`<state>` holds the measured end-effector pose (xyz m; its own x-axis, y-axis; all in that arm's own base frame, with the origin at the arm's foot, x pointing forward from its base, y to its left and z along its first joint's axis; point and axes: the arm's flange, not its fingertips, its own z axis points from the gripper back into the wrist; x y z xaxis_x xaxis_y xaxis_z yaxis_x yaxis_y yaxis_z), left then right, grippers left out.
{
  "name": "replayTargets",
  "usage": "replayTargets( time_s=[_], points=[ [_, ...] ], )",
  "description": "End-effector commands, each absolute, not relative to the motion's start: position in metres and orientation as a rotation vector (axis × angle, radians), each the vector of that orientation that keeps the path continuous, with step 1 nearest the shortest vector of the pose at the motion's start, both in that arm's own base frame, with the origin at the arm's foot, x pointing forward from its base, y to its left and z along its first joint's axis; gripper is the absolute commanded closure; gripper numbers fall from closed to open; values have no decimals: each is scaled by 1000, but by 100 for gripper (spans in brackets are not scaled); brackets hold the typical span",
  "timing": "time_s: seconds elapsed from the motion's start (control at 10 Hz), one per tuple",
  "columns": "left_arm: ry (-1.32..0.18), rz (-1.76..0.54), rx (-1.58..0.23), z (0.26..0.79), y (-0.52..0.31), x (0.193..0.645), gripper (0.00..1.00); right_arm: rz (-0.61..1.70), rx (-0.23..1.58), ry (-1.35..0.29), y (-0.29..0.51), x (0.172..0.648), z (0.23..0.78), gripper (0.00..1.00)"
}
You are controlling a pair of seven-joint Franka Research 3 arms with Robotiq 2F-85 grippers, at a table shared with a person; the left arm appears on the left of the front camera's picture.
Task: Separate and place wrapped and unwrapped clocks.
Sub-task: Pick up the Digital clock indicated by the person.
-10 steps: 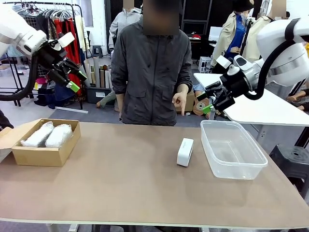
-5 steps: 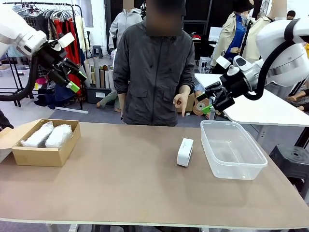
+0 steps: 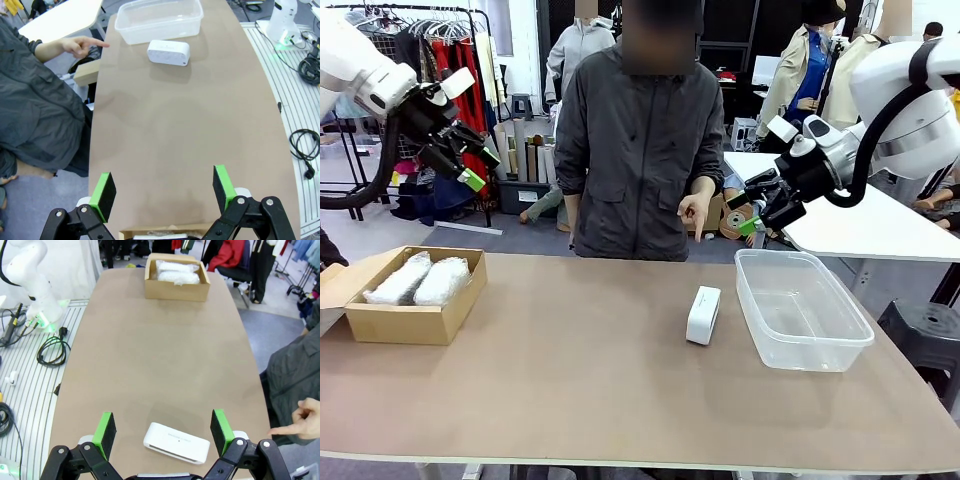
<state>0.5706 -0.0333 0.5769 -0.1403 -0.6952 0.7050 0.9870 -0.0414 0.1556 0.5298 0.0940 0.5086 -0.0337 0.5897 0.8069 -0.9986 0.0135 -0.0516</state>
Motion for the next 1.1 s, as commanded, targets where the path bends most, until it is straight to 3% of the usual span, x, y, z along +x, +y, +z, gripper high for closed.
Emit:
replayTargets(
  time_s=[0.0,0.5,1.0],
  points=[
    [-724,-1579,-515,579,-32,571,0,1407,625,-722,126,526,513,0],
    [-724,-1579,-515,579,-32,571,0,1299,438,-550,193,527,543,0],
    [-724,-1579,-515,579,-32,571,0,985,150,-316,235,522,562,0]
  ],
)
